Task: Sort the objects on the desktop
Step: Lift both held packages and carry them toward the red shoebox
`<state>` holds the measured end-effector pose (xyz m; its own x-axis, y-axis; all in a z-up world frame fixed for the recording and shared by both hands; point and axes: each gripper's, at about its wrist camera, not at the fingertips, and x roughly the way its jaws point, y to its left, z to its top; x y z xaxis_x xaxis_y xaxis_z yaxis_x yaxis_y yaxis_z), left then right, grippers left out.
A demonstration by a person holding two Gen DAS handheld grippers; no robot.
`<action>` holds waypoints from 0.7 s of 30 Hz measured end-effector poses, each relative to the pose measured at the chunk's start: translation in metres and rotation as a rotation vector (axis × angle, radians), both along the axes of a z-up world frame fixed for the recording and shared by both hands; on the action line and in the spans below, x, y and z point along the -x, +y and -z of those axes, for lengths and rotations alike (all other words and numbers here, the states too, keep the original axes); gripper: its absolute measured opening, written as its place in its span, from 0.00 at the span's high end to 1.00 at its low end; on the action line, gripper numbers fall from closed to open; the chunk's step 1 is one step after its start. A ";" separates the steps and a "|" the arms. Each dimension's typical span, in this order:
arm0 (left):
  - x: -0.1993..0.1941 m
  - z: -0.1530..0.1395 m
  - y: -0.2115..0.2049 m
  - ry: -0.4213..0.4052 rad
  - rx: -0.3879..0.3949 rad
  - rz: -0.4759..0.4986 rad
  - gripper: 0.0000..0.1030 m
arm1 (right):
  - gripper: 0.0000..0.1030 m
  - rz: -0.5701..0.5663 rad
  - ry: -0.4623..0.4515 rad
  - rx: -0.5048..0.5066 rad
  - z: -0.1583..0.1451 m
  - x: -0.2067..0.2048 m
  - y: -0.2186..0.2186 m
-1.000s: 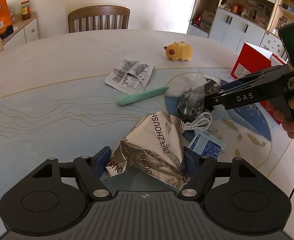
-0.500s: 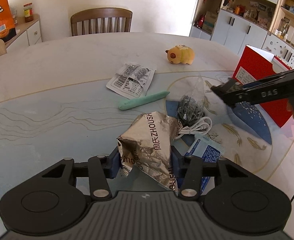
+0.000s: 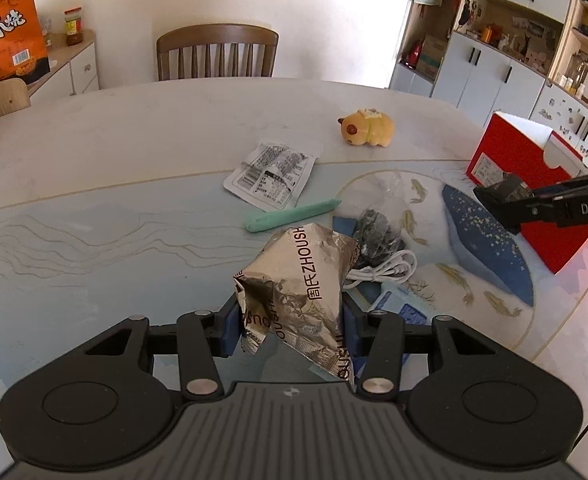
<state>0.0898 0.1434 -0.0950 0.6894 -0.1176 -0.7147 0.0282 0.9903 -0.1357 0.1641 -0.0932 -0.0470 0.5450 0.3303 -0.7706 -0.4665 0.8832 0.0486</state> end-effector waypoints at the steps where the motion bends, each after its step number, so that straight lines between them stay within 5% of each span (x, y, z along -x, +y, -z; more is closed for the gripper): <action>1: 0.001 -0.002 -0.001 -0.002 0.001 0.000 0.54 | 0.47 -0.001 -0.003 0.000 -0.001 0.002 -0.001; 21: 0.018 -0.032 -0.038 -0.023 0.031 0.036 0.54 | 0.47 0.038 -0.019 -0.039 -0.021 0.033 -0.035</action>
<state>0.0721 0.1057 -0.0630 0.7004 -0.1647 -0.6945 0.0676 0.9840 -0.1651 0.1315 -0.1285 -0.0258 0.5717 0.3386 -0.7473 -0.4339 0.8978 0.0748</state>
